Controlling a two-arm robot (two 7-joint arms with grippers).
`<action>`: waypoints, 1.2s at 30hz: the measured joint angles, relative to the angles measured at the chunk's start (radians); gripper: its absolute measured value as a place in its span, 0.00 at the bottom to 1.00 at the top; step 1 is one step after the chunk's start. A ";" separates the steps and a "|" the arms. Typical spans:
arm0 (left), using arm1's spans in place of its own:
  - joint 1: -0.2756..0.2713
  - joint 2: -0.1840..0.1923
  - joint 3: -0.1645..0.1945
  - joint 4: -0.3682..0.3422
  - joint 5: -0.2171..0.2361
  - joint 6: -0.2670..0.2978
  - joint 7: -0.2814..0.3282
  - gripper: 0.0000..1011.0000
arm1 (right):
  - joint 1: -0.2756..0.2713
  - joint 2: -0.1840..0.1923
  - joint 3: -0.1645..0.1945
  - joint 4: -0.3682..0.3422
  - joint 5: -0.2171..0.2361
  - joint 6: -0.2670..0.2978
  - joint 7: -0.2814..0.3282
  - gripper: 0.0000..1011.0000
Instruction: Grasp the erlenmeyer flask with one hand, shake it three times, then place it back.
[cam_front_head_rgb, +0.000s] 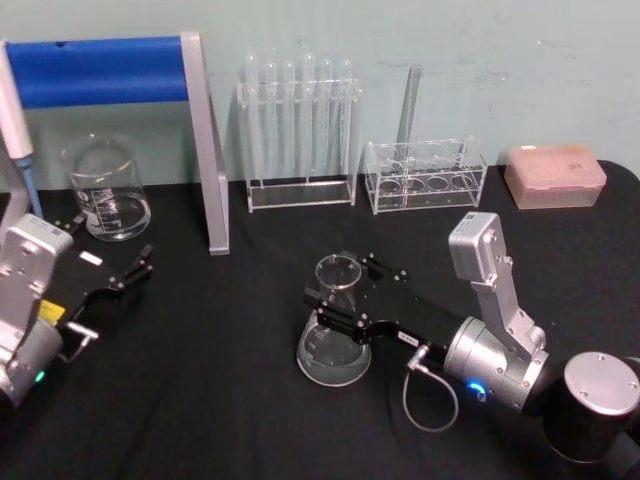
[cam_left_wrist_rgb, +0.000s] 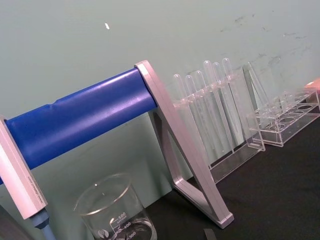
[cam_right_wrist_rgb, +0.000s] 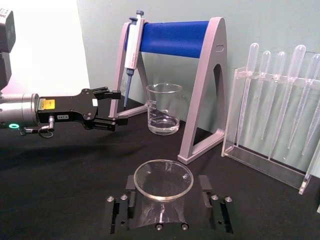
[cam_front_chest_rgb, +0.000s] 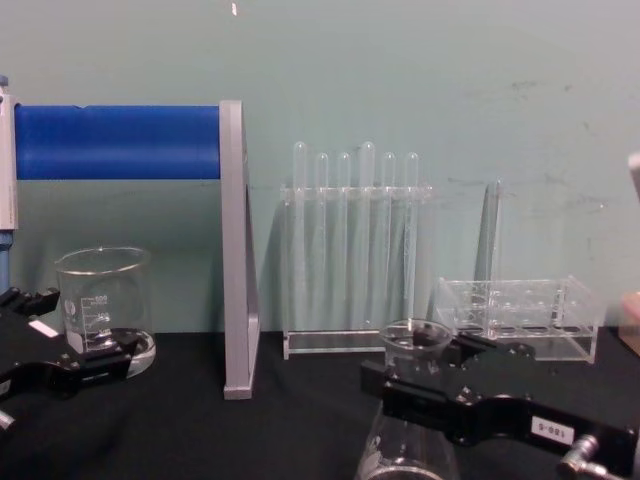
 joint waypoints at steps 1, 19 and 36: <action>0.000 0.000 0.000 0.000 0.000 0.000 0.000 0.99 | 0.000 0.000 0.000 0.000 0.000 0.000 0.000 0.76; 0.000 0.000 0.000 0.000 0.000 0.000 0.000 0.99 | -0.005 0.001 0.002 -0.006 -0.001 0.000 -0.007 0.45; 0.000 0.000 0.000 0.000 0.000 0.000 0.000 0.99 | -0.048 0.045 0.086 -0.188 -0.031 0.090 -0.111 0.45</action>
